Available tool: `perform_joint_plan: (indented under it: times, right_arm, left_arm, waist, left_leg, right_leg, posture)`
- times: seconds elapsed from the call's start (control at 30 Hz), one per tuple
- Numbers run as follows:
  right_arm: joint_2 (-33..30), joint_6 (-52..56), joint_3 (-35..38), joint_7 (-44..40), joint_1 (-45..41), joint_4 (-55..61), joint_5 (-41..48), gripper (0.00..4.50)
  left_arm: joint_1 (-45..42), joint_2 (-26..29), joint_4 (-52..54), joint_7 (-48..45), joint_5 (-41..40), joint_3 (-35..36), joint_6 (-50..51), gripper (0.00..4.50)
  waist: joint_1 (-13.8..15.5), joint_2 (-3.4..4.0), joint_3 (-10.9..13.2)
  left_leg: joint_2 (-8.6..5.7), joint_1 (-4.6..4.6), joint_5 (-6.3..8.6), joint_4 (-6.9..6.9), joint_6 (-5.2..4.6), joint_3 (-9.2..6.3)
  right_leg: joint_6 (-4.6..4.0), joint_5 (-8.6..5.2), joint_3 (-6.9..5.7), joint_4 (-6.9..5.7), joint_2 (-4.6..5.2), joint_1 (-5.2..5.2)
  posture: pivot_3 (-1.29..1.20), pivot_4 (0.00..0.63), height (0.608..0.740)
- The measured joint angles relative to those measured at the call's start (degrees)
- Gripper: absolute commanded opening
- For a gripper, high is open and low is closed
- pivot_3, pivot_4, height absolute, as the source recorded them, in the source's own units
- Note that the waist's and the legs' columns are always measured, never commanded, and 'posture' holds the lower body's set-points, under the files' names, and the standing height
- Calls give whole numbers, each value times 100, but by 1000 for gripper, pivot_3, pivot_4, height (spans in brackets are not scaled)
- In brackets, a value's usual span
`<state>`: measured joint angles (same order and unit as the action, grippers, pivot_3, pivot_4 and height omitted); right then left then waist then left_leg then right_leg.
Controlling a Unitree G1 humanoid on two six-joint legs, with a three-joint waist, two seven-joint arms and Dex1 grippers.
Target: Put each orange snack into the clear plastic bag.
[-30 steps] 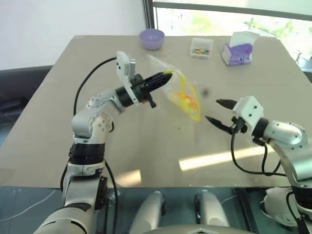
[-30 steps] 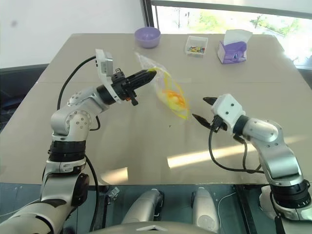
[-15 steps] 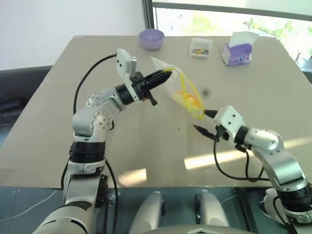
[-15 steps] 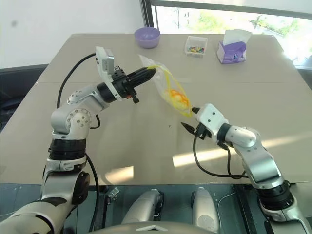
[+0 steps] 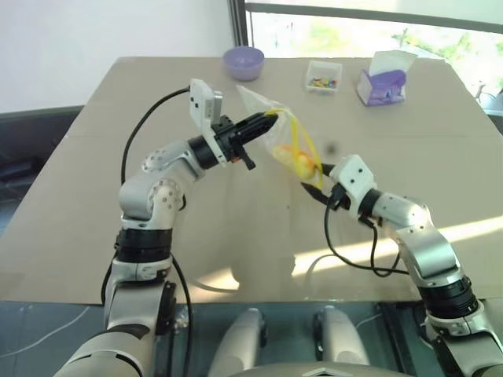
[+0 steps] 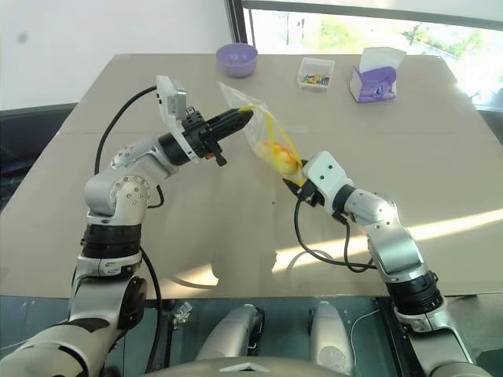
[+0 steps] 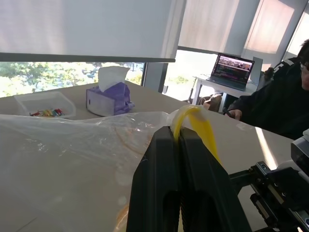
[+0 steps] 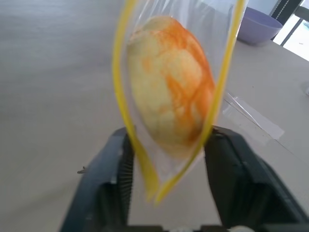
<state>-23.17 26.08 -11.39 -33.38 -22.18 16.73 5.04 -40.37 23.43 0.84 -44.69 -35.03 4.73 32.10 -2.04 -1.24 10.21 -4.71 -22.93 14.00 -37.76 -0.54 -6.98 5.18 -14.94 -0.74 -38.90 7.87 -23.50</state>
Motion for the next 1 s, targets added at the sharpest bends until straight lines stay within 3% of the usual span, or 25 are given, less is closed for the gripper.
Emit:
perform_joint_plan:
  times: [0.07, 0.1, 0.63, 0.83, 1.0]
  right_arm:
    - [0, 4, 1, -1, 0, 0, 6, 114]
    - [-1, 7, 2, -2, 0, 0, 11, 43]
    - [-821, 60, 323, -147, 72, 150, 12, 43]
    - [-1931, -515, 337, -382, -111, 99, -560, 43]
    - [-2665, -1028, 416, -440, -815, -340, -1048, 43]
  left_arm:
    - [0, 0, 0, 3, 0, 0, 0, 0]
    - [0, 0, 0, 5, 0, 0, 0, 0]
    - [1, -14, -40, -4, 111, -75, -1, 0]
    - [12, -38, -209, -11, 367, -297, -61, 0]
    - [98, -130, -194, -34, 662, -575, -365, 0]
  waist:
    - [1, 0, 0]
    - [2, 0, 0]
    - [4, 0, 0]
    - [6, 0, 0]
    - [5, -1, -1]
  left_leg:
    - [0, 1, 0, 0, 0, -1]
    - [0, 1, 0, 0, 0, -1]
    - [0, 1, 0, 0, -1, 3]
    - [-1, 0, 0, 0, -1, 6]
    - [1, 2, 1, 2, -1, 11]
  right_leg:
    - [0, 0, 0, -2, 0, 0]
    - [0, 0, 0, -3, -1, 0]
    - [0, 0, 1, -2, 0, 0]
    - [1, 1, 1, -1, 0, 0]
    - [3, 1, 5, 4, 0, 1]
  posture:
    - [0, 150, 740]
    - [0, 150, 740]
    - [0, 150, 740]
    - [0, 150, 740]
    - [0, 150, 740]
